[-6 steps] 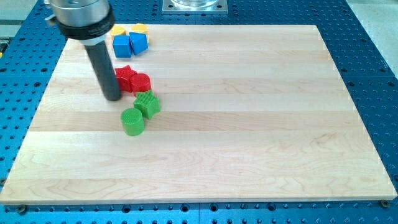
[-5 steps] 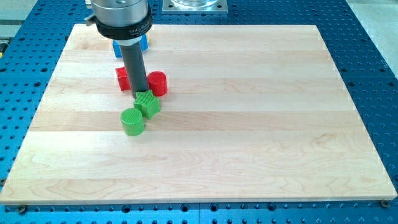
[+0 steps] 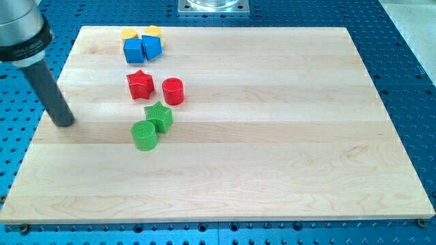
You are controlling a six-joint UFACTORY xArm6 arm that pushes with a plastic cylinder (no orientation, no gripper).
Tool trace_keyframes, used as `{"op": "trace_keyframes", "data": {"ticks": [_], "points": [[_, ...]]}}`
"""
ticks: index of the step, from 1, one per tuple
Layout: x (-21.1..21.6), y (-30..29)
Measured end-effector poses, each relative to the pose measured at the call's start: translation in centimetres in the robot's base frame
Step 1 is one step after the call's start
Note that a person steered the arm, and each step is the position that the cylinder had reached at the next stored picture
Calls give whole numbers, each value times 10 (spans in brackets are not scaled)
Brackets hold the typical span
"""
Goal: Touch the bottom right of green circle
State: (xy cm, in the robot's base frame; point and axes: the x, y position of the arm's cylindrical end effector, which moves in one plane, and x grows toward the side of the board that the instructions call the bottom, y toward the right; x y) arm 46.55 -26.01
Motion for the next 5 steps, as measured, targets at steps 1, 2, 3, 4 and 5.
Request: {"op": "trace_keyframes", "data": {"ticks": [1,2,3,4,5], "points": [[60,26],[81,70],[81,134],[73,163],[52,177]]}}
